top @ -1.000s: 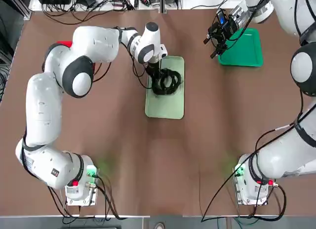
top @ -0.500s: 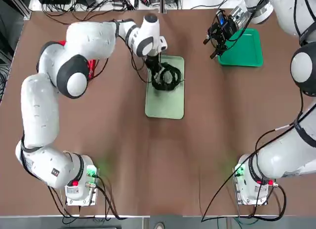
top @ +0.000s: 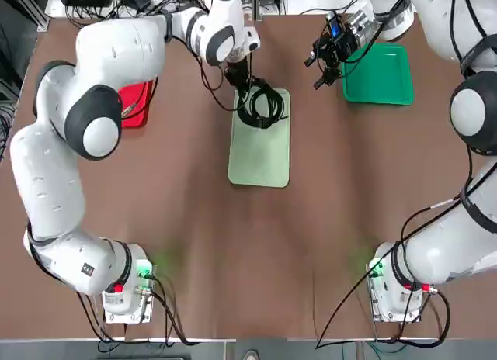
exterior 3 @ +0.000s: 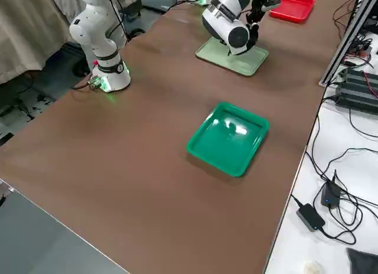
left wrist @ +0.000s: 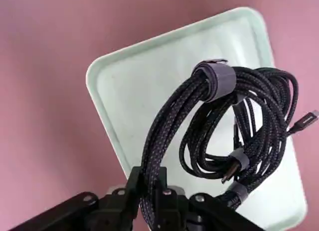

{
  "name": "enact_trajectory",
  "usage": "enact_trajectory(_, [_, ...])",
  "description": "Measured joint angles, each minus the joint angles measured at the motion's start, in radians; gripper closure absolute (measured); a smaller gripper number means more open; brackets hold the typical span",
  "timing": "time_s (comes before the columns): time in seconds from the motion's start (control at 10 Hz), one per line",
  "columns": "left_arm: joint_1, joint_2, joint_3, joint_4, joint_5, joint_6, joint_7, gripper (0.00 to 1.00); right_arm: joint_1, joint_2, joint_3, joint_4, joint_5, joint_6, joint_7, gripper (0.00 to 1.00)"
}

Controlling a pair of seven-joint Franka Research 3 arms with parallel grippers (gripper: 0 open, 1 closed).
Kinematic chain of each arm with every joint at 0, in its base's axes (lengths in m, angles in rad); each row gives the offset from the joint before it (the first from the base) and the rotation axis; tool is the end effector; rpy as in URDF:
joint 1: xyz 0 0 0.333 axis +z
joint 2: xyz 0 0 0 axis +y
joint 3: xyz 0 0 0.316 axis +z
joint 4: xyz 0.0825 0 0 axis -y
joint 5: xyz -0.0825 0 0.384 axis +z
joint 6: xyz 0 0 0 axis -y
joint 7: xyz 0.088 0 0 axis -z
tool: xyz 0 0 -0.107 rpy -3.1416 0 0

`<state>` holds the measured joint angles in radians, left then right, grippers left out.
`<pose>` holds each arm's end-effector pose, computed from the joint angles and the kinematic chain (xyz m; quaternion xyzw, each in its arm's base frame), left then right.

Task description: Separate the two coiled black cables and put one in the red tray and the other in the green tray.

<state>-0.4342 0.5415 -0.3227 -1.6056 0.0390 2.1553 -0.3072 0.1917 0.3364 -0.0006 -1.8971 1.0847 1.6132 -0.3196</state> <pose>0.5223 -0.4503 0.3306 0.9753 -0.2102 -0.0177 0.0653 0.5510 0.1995 0.3379 -0.8343 -0.0336 0.2298 0.5001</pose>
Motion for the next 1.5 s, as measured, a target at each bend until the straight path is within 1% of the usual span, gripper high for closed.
enact_trajectory(0.4, [0.044, -0.136, 0.0, 0.0, -0.214, -0.153, 0.166, 0.84, 0.0, 0.016, -0.002, 0.0, 0.021, 0.0, -0.036, 0.01])
enact_trajectory(0.6, [0.064, -0.16, 0.001, 0.0, -0.301, -0.16, 0.204, 0.84, 0.009, 0.032, -0.001, 0.0, 0.077, 0.0, -0.117, 0.01])
enact_trajectory(0.8, [0.079, -0.169, 0.003, 0.005, -0.392, -0.158, 0.229, 0.84, 0.044, 0.04, 0.0, 0.0, 0.125, 0.018, -0.141, 0.01])
enact_trajectory(1.0, [0.081, -0.176, 0.002, 0.013, -0.419, -0.158, 0.23, 0.84, 0.072, 0.041, 0.001, 0.001, 0.147, 0.037, -0.184, 0.03])
enact_trajectory(1.1, [0.081, -0.177, 0.0, 0.014, -0.42, -0.158, 0.229, 0.84, 0.078, 0.043, 0.001, 0.001, 0.152, 0.039, -0.206, 0.07])
enact_trajectory(1.2, [0.08, -0.177, -0.003, 0.014, -0.421, -0.158, 0.228, 0.84, 0.078, 0.045, 0.0, 0.001, 0.153, 0.039, -0.218, 0.15])
enact_trajectory(1.3, [0.079, -0.177, -0.004, 0.014, -0.421, -0.158, 0.228, 0.84, 0.078, 0.046, 0.0, 0.001, 0.154, 0.04, -0.221, 0.27])
enact_trajectory(1.4, [0.079, -0.177, -0.005, 0.014, -0.421, -0.158, 0.228, 0.84, 0.078, 0.047, 0.0, 0.001, 0.154, 0.039, -0.222, 0.3])
enact_trajectory(1.5, [0.079, -0.177, -0.005, 0.014, -0.421, -0.158, 0.228, 0.84, 0.079, 0.047, 0.0, 0.001, 0.154, 0.04, -0.223, 0.39])
